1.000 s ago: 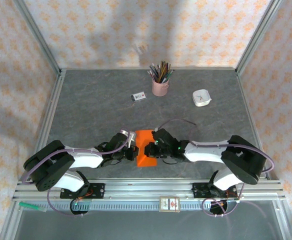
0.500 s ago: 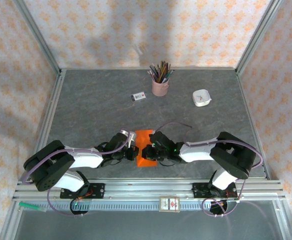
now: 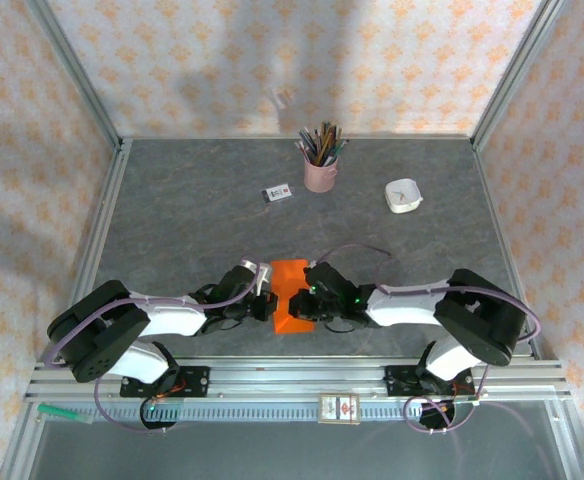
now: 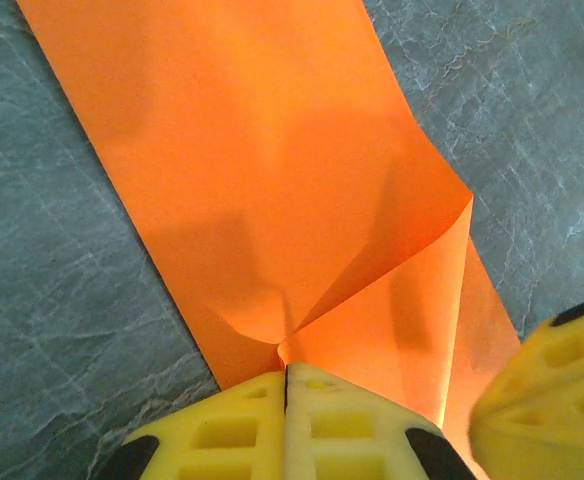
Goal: Fold a paper plane with a square sheet of paper (pick it up from the middle)
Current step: Fold the triangle at the bottom-center of the table.
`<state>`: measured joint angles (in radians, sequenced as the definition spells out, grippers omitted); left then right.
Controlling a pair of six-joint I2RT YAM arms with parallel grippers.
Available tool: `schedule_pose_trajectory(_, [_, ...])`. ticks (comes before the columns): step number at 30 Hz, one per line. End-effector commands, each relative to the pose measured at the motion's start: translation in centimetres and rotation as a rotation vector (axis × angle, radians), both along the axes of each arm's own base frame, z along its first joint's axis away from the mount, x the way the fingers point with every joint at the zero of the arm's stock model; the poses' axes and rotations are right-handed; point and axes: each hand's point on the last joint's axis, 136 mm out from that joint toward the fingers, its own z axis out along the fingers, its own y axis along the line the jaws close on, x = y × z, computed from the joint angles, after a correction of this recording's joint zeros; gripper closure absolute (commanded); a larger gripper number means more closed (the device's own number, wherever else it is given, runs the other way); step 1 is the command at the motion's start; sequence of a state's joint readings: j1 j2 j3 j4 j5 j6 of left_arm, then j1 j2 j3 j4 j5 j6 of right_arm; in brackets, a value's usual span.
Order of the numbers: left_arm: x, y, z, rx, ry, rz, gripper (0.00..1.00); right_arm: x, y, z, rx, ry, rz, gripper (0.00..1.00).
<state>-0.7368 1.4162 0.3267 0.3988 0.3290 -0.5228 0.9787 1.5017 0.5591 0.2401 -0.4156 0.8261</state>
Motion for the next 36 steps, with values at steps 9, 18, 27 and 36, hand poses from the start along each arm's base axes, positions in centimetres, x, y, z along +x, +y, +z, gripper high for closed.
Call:
schedule_pose_trajectory(9, [-1.7,3.0,-3.9,0.152,0.106,0.032,1.00,-2.2,2.7,0.3,0.067,0.025,0.073,1.00])
schedule_pose_trajectory(18, [-1.7,3.0,-3.9,0.151,0.107,0.029,1.00,-2.8,3.7,-0.5,0.073,0.047,0.088,1.00])
schedule_pose_trajectory(27, [-1.8,2.9,-3.9,0.149,0.109,0.027,1.00,-3.6,1.6,-3.5,-0.054,0.107,0.062,1.00])
schedule_pose_trajectory(36, [-1.8,2.9,-3.9,0.149,0.110,0.024,1.00,-2.4,3.3,-0.2,0.050,0.062,0.050,1.00])
